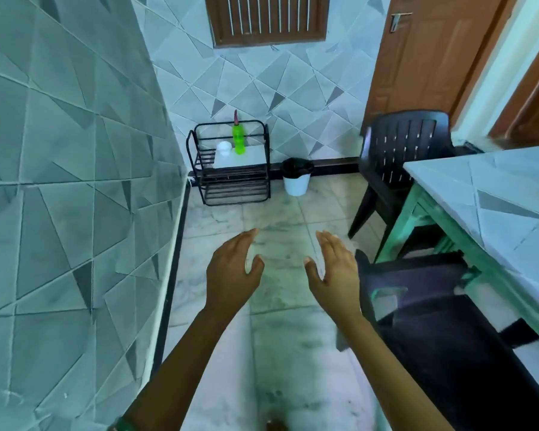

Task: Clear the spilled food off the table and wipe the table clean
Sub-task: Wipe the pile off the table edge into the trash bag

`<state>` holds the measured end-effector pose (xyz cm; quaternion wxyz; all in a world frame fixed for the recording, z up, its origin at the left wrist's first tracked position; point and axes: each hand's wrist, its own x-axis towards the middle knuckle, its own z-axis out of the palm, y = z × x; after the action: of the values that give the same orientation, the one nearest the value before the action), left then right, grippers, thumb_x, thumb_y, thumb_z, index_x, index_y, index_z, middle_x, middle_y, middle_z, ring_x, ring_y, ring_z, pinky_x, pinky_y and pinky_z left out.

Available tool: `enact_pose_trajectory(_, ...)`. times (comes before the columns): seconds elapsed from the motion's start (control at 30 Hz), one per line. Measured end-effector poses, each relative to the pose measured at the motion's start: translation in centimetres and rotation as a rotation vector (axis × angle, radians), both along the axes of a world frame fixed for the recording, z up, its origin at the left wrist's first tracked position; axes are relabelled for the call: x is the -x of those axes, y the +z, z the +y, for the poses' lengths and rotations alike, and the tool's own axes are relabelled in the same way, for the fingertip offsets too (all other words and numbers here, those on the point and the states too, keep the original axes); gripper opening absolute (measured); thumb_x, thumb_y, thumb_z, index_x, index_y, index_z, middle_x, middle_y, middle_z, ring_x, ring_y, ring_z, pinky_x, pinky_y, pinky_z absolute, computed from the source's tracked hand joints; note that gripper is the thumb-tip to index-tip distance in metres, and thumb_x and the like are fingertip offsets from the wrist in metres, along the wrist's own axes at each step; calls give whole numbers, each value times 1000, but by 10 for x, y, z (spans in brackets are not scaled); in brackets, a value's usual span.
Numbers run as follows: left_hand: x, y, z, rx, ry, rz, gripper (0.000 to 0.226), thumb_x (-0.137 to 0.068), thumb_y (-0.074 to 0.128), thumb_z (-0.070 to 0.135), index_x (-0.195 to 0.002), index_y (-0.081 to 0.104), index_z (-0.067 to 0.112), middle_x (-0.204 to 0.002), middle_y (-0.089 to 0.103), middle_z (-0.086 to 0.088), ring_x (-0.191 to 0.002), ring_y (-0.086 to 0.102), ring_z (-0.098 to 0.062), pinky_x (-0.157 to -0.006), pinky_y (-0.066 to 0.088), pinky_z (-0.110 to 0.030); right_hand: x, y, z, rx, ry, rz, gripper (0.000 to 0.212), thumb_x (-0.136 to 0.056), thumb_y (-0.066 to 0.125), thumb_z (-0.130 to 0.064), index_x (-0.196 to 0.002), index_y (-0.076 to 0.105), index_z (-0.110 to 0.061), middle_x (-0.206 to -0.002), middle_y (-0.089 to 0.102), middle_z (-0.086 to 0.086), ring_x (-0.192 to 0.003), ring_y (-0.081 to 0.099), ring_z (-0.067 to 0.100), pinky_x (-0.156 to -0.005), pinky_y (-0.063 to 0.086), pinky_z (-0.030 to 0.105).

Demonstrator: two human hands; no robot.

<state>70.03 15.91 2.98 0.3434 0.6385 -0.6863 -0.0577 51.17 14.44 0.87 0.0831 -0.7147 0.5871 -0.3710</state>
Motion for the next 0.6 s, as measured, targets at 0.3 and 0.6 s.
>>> enact_pose_trajectory(0.3, -49, -3, -207, -23, 15, -59, 57, -83, 36, 43, -133, 51, 19, -132, 56, 0, -122, 51, -18, -101, 29, -22, -41, -5, -211, -7, 8, 29, 59, -86, 38, -38, -130, 52, -2, -131, 55, 15, -122, 52, 33, -100, 38, 46)
enact_pose_trajectory(0.6, -82, -23, -449, -56, -31, -26, 63, -81, 32, 46, -133, 52, 17, -132, 57, -4, -121, 53, -22, -95, 31, -23, -71, -28, -437, -102, -56, 60, 58, -86, 38, -38, -130, 52, -3, -130, 57, 14, -119, 54, 32, -99, 38, 42)
